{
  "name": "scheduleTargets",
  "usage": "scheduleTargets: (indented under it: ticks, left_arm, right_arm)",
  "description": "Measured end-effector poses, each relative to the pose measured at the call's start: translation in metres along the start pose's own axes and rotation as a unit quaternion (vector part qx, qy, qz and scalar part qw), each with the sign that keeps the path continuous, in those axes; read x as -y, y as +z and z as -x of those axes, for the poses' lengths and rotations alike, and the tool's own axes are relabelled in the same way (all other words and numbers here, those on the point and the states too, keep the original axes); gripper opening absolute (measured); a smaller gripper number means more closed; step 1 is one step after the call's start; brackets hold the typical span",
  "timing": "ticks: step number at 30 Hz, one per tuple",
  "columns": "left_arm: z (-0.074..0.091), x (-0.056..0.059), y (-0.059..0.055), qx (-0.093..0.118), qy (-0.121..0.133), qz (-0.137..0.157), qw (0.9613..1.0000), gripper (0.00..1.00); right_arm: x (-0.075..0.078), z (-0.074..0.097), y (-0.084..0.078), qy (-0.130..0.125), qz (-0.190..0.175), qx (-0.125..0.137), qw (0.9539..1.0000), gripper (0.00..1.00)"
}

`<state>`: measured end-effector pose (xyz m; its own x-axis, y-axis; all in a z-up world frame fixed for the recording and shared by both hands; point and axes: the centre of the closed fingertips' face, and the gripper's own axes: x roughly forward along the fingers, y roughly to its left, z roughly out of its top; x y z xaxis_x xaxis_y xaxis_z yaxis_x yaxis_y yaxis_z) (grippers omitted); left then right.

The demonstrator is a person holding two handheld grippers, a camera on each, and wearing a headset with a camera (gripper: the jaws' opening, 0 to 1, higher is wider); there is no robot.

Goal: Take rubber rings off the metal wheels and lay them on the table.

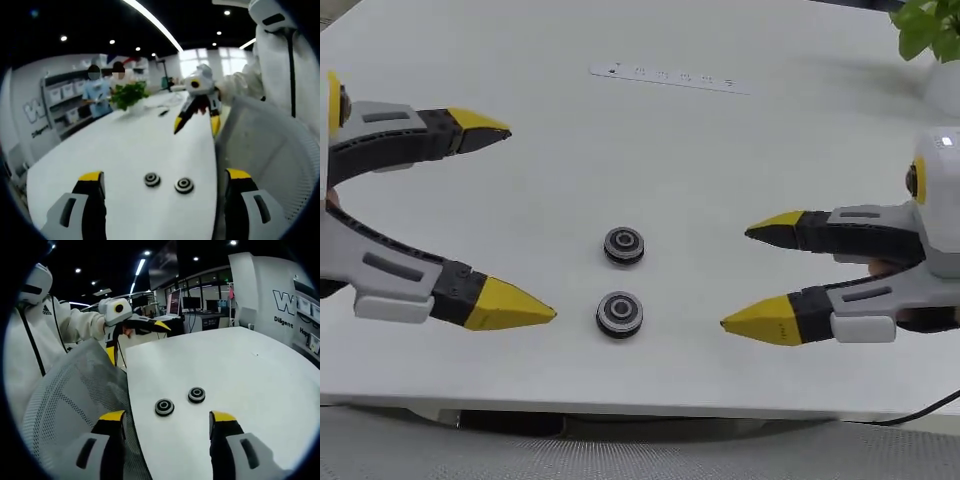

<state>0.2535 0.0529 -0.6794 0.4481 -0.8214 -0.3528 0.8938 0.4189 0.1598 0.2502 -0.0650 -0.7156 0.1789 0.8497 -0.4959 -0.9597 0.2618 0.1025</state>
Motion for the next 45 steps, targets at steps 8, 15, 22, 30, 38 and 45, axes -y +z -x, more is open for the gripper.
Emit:
scheduleTargets:
  ticks: [8,15,22,30,38,45]
  left_arm:
    - [-0.017,0.004,-0.004,-0.001,-0.023,-0.004,0.9997,0.93]
    - [-0.029,0.006,-0.007,0.0,-0.038,-0.001,0.9993,0.86]
    - [-0.046,0.015,-0.019,-0.008,-0.059,-0.004,0.9982,0.75]
    - [-0.056,0.022,-0.029,-0.012,-0.082,-0.005,0.9966,0.67]
    - [-0.064,0.02,-0.039,-0.015,-0.087,0.005,0.996,0.58]
    - [-0.071,0.024,-0.05,-0.024,-0.097,0.012,0.9949,0.51]
  right_arm:
    - [-0.001,-0.016,-0.003,0.016,0.005,-0.002,0.9999,0.59]
    - [-0.003,-0.033,-0.007,0.03,0.008,-0.004,0.9995,0.55]
    - [-0.007,-0.047,-0.012,0.048,0.009,-0.008,0.9988,0.48]
    - [-0.011,-0.058,-0.021,0.065,0.016,-0.021,0.9975,0.42]
    - [-0.008,-0.066,-0.027,0.069,0.021,-0.028,0.997,0.35]
    - [-0.01,-0.074,-0.035,0.077,0.025,-0.038,0.996,0.32]
